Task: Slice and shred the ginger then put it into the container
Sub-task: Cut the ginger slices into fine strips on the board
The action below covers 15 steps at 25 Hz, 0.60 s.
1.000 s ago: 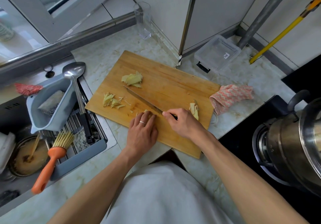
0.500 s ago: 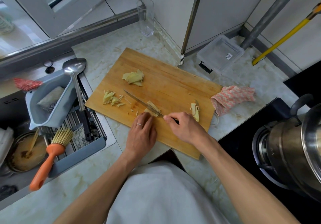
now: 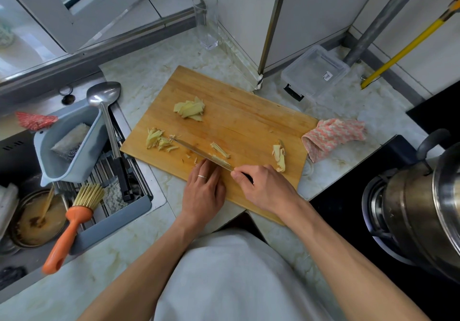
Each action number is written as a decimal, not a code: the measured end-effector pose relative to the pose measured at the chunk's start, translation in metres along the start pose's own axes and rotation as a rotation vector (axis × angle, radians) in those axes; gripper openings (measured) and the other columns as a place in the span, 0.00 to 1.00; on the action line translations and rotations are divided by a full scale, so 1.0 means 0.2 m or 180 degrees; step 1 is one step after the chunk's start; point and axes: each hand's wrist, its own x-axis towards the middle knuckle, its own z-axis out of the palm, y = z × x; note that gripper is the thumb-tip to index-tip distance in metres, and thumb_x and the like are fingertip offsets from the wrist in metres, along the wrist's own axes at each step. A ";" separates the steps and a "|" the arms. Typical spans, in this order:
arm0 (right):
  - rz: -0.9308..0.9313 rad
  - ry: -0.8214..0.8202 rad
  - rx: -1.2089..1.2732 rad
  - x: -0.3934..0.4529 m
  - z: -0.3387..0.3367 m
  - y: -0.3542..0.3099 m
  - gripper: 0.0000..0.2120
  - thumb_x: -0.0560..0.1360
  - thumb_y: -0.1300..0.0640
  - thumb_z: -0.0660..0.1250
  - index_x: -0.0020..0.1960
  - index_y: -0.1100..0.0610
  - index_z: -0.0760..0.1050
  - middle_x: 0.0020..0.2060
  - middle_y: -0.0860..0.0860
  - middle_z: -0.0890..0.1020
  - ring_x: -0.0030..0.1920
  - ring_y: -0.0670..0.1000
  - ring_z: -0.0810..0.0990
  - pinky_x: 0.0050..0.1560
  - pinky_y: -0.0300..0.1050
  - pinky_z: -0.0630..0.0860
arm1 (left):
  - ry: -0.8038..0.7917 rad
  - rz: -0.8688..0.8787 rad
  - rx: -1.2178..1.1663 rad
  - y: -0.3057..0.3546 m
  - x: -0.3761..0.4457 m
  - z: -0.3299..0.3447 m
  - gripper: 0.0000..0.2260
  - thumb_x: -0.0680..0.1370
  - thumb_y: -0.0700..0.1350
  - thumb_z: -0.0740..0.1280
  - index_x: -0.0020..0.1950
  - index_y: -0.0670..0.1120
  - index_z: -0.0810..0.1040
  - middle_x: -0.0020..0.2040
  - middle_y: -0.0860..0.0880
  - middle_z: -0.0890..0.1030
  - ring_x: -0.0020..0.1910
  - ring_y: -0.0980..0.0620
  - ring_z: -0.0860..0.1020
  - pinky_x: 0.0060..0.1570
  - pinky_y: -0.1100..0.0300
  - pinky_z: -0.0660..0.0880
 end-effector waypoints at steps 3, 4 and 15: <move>0.0007 0.0020 -0.0017 0.00 0.00 0.00 0.21 0.82 0.39 0.55 0.62 0.49 0.79 0.52 0.53 0.85 0.55 0.60 0.81 0.50 0.55 0.79 | 0.0030 -0.0013 -0.0011 0.01 0.00 0.00 0.16 0.78 0.42 0.61 0.63 0.38 0.79 0.63 0.38 0.77 0.65 0.36 0.74 0.66 0.45 0.71; -0.0004 0.0033 -0.0041 -0.01 0.00 -0.01 0.21 0.82 0.39 0.55 0.61 0.49 0.79 0.50 0.53 0.86 0.53 0.61 0.81 0.48 0.55 0.79 | 0.0050 -0.0014 -0.0017 0.01 0.00 0.00 0.16 0.78 0.42 0.61 0.62 0.38 0.79 0.63 0.38 0.77 0.66 0.36 0.74 0.66 0.45 0.71; 0.0003 0.0208 -0.0260 -0.02 0.04 -0.04 0.19 0.83 0.42 0.58 0.67 0.50 0.78 0.53 0.56 0.85 0.53 0.63 0.81 0.48 0.55 0.79 | 0.0151 -0.0053 -0.0074 0.02 0.02 0.00 0.15 0.76 0.40 0.61 0.58 0.38 0.81 0.60 0.39 0.79 0.64 0.37 0.75 0.64 0.45 0.72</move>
